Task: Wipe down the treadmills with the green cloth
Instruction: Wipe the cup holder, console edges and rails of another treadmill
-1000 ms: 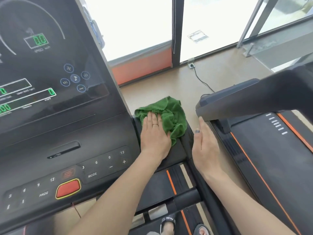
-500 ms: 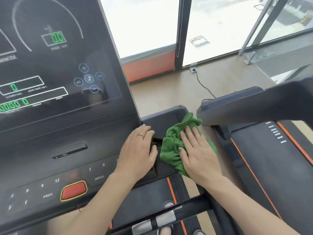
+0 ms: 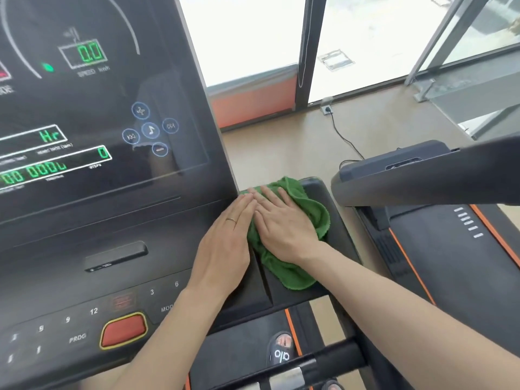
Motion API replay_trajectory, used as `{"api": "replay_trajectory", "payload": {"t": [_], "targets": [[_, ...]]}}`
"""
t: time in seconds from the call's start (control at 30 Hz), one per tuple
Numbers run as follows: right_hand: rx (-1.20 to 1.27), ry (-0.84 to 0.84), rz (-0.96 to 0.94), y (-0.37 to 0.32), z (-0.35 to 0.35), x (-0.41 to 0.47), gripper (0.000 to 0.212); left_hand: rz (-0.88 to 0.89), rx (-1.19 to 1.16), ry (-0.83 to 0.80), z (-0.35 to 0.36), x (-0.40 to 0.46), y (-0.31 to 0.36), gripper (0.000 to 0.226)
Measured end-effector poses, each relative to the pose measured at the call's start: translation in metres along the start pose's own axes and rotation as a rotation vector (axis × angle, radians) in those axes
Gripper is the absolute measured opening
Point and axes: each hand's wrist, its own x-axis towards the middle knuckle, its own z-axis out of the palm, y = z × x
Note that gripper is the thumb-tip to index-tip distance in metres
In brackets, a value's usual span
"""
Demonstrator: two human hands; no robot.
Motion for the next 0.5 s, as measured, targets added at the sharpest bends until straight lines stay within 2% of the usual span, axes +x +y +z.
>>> {"api": "replay_trajectory", "payload": {"t": [0.2,0.3,0.4,0.5], "targets": [[-0.027,0.049,-0.051,-0.007,0.019,-0.087,0.054,-0.036,0.095,-0.038,0.007,0.010,0.008,0.061],[-0.083,0.050,-0.052,0.013,0.019,-0.114,0.052,-0.104,0.181,-0.033,0.015,0.014,0.026,0.059],[-0.107,0.062,0.110,0.055,0.008,-0.108,0.053,-0.160,0.264,-0.075,0.025,0.016,0.042,0.060],[0.079,0.109,0.238,0.081,-0.006,-0.074,0.055,-0.183,0.365,-0.172,0.035,0.020,0.057,0.062]]}}
